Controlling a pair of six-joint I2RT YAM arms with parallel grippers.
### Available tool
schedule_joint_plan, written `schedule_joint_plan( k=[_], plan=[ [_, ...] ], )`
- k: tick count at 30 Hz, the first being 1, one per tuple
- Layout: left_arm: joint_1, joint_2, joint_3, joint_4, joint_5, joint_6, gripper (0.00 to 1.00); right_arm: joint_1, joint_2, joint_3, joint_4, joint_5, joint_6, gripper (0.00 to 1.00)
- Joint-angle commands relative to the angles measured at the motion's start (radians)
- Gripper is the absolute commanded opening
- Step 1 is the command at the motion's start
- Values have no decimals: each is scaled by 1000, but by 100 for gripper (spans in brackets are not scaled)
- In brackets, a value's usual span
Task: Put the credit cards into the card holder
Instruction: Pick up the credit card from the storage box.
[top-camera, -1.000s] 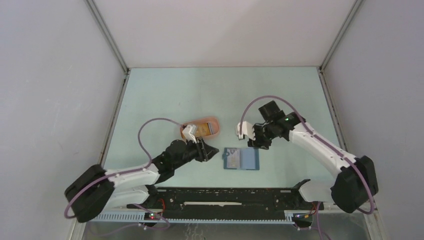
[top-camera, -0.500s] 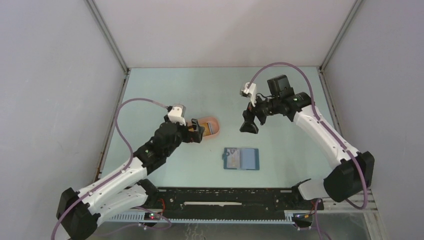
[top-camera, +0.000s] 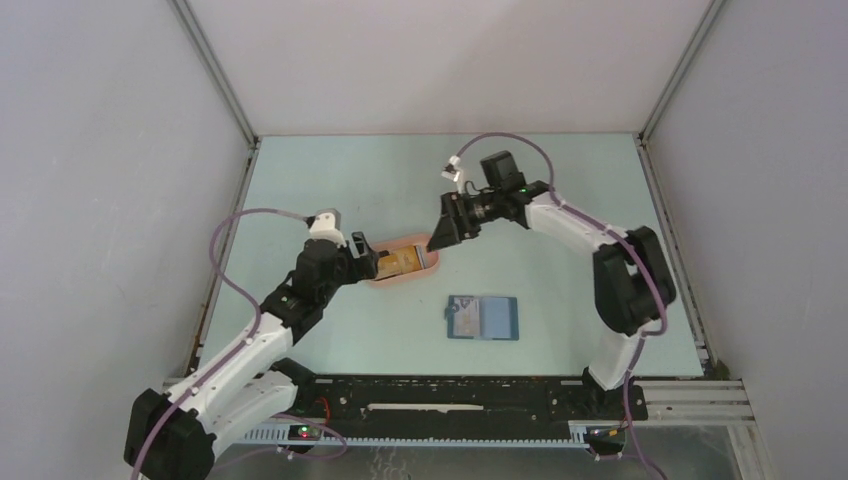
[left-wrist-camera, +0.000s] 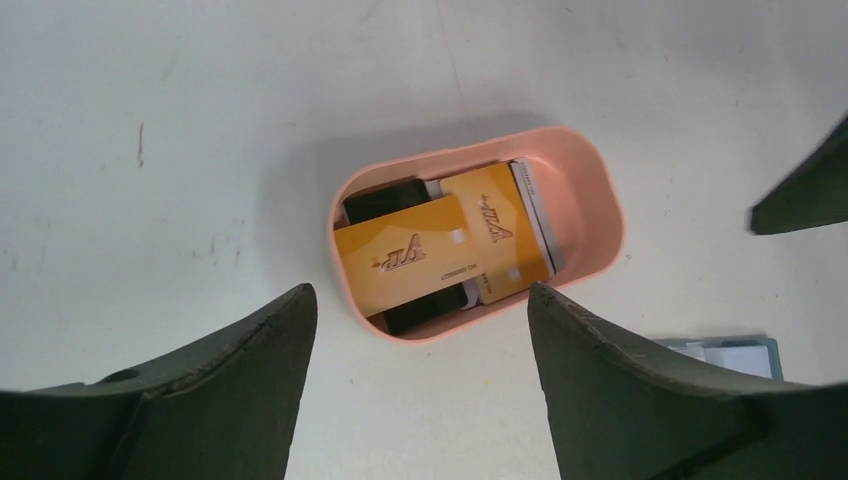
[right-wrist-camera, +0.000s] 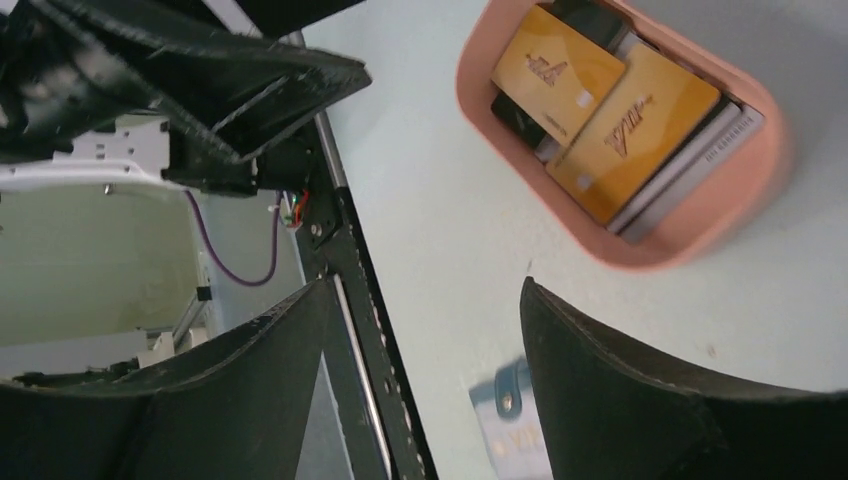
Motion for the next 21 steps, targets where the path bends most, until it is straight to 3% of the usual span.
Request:
schedule_joint_plan(
  k=[1, 10, 17, 21],
  plan=[
    [59, -67, -76, 58, 49, -67, 80, 100, 114, 132, 120, 65, 197, 77],
    [131, -59, -219, 212, 78, -166, 69, 173, 342, 343, 23, 216, 255, 67],
    [155, 47, -223, 272, 124, -163, 51, 198, 455, 441, -40, 299, 270, 66],
    [158, 69, -226, 288, 136, -160, 46, 198, 483, 451, -46, 339, 288, 67]
  ],
)
